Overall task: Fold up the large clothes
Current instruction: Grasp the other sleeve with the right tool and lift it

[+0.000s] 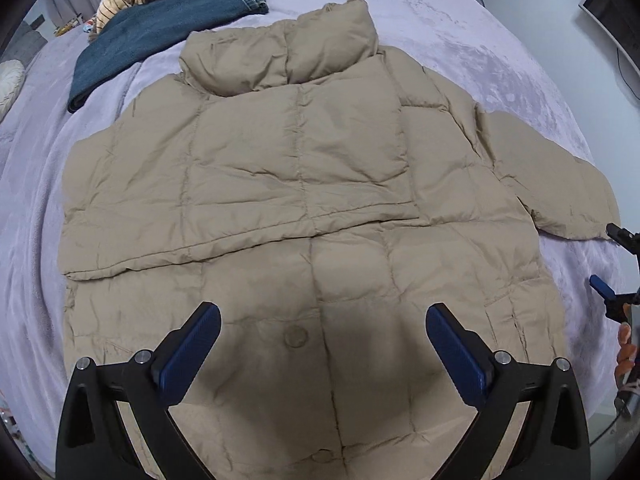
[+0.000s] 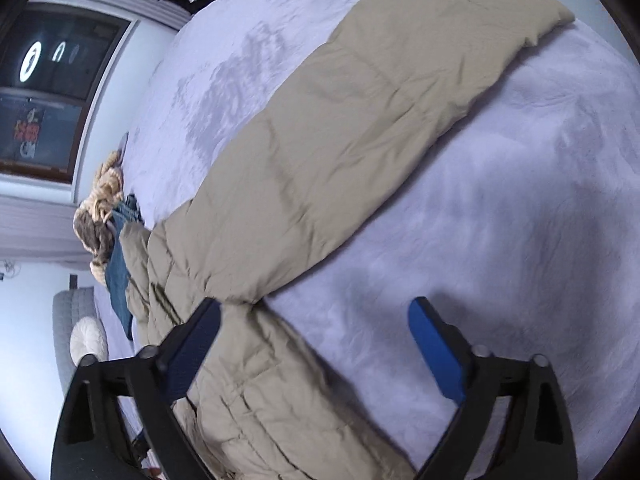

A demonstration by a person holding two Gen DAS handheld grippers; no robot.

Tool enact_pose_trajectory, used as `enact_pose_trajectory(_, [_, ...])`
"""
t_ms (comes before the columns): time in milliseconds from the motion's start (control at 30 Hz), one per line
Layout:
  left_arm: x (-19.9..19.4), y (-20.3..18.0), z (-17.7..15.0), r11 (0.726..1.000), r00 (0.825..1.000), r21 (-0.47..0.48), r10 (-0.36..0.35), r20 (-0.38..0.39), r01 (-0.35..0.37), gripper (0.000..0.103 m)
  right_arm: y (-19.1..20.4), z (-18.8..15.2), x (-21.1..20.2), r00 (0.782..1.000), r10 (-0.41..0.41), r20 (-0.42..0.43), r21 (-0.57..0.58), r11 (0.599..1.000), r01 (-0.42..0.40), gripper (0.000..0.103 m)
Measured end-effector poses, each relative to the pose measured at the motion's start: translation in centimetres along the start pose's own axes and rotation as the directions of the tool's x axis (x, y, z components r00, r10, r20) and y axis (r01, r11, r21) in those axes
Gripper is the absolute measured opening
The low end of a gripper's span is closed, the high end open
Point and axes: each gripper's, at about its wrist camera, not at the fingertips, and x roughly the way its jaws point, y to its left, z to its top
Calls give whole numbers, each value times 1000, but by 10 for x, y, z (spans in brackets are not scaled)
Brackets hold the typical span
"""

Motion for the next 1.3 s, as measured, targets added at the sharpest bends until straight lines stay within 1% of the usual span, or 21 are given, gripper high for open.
enact_pose_trajectory(67, [0, -7, 0, 1000, 1000, 8, 14, 9, -14, 103, -16, 15, -2, 999, 11, 30, 39, 999, -12, 103])
enact_pose_trajectory(167, [1, -13, 3, 1000, 1000, 15, 9, 8, -9, 103, -37, 36, -5, 996, 32, 78, 108, 993, -40, 103])
enact_pose_trajectory(267, [0, -14, 7, 1000, 1000, 1, 17, 12, -17, 103, -59, 60, -3, 989, 93, 116, 208, 971, -116, 103])
enact_pose_trajectory(400, [-4, -8, 14, 999, 999, -25, 31, 39, -30, 103, -76, 87, 8, 963, 200, 183, 320, 914, -251, 103])
enact_pose_trajectory(467, [-7, -3, 17, 999, 998, -40, 37, 51, -35, 103, -81, 98, 12, 944, 247, 219, 356, 880, -313, 103])
enact_pose_trajectory(533, [-11, 3, 20, 998, 997, -56, 43, 67, -40, 103, -85, 107, 16, 920, 292, 261, 405, 832, -379, 102])
enact_pose_trajectory(567, [-12, 7, 21, 997, 996, -66, 47, 75, -42, 103, -85, 109, 18, 913, 305, 269, 431, 810, -398, 94])
enact_pose_trajectory(600, [-15, 12, 22, 996, 995, -81, 50, 84, -44, 103, -86, 110, 21, 909, 314, 275, 462, 786, -412, 81])
enact_pose_trajectory(633, [-16, 17, 22, 995, 995, -93, 51, 89, -43, 103, -85, 111, 26, 909, 316, 273, 484, 771, -413, 36])
enact_pose_trajectory(667, [-17, 22, 23, 994, 994, -103, 54, 93, -44, 103, -85, 112, 31, 914, 316, 255, 508, 760, -405, 6])
enact_pose_trajectory(700, [-19, 27, 23, 992, 993, -115, 61, 98, -50, 103, -82, 112, 34, 914, 321, 248, 517, 754, -405, 6])
enact_pose_trajectory(767, [-23, 38, 24, 989, 990, -136, 76, 116, -60, 103, -67, 114, 30, 905, 333, 263, 465, 778, -422, 6])
enact_pose_trajectory(867, [-30, 56, 23, 984, 984, -158, 103, 143, -80, 103, -19, 121, 22, 895, 391, 215, 299, 846, -442, 6])
enact_pose_trajectory(933, [-35, 71, 22, 979, 981, -186, 115, 158, -84, 103, 24, 120, 17, 901, 403, 161, 166, 889, -427, 6])
enact_pose_trajectory(967, [-36, 76, 21, 977, 980, -199, 114, 162, -81, 103, 57, 116, 15, 908, 399, 126, 63, 910, -409, 6])
enact_pose_trajectory(1033, [-40, 90, 20, 971, 978, -228, 114, 177, -72, 103, 109, 103, 14, 913, 402, 73, -93, 914, -396, 6])
enact_pose_trajectory(1100, [-42, 103, 18, 968, 975, -243, 119, 190, -71, 103, 171, 79, 22, 914, 407, 0, -258, 883, -393, 6])
enact_pose_trajectory(1167, [-41, 115, 16, 965, 972, -254, 123, 199, -70, 103, 220, 47, 35, 921, 385, -61, -400, 836, -376, 6])
enact_pose_trajectory(1233, [-38, 126, 14, 961, 972, -270, 124, 201, -67, 103, 266, 9, 53, 942, 319, -103, -552, 770, -321, 6])
enact_pose_trajectory(1267, [-36, 134, 13, 958, 972, -280, 125, 201, -65, 103, 288, -16, 69, 953, 274, -131, -622, 726, -294, 6])
enact_pose_trajectory(1300, [-34, 139, 12, 955, 971, -289, 127, 201, -65, 103, 296, -37, 81, 959, 238, -152, -657, 701, -278, 6])
